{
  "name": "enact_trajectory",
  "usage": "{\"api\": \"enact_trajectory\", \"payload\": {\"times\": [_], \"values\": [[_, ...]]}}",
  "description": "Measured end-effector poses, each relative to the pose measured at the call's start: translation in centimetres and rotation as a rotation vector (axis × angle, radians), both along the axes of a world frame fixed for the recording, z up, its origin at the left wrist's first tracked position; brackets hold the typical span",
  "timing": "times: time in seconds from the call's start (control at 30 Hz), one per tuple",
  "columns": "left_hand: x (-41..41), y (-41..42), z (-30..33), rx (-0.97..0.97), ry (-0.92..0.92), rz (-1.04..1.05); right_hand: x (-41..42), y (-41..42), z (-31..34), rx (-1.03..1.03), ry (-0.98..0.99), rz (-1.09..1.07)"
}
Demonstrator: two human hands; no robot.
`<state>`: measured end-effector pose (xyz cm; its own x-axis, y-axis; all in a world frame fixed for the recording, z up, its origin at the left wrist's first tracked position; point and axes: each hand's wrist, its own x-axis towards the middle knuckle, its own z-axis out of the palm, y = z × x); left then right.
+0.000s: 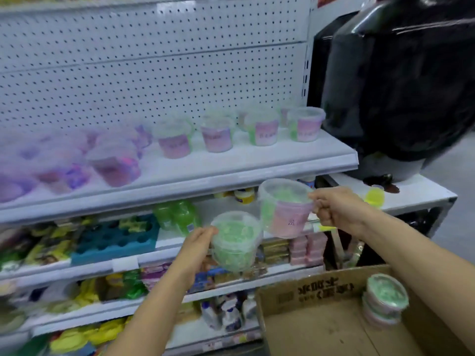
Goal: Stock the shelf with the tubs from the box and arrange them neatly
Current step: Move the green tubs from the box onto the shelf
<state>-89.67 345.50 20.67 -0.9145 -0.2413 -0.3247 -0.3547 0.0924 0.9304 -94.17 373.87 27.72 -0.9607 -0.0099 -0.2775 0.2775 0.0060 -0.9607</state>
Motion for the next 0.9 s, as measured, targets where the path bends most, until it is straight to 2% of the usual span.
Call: {"api": "enact_trajectory", "payload": {"times": [0.17, 0.37, 0.6, 0.8, 0.87, 0.9], "values": [[-1.8, -5.2, 4.4, 0.004, 0.010, 0.033, -4.1, -5.8, 5.3, -0.065, 0.097, 0.050], [-3.5, -10.6, 6.6, -0.021, -0.033, 0.013, -8.9, -14.2, 8.8, 0.002, 0.129, 0.061], [-4.6, -14.1, 7.1, 0.044, -0.003, -0.028, -13.3, -21.5, 8.4, 0.054, 0.180, 0.052], [-4.6, -15.8, 7.7, 0.137, 0.017, -0.023, -13.9, -23.9, 6.8, 0.079, 0.178, 0.092], [-4.4, -16.1, 7.8, 0.162, 0.019, -0.021, -13.3, -23.5, 6.9, 0.224, 0.240, 0.123], [-4.2, -16.2, 7.9, 0.174, 0.019, -0.024, -13.0, -23.0, 7.0, 0.425, 0.312, 0.145]]}}
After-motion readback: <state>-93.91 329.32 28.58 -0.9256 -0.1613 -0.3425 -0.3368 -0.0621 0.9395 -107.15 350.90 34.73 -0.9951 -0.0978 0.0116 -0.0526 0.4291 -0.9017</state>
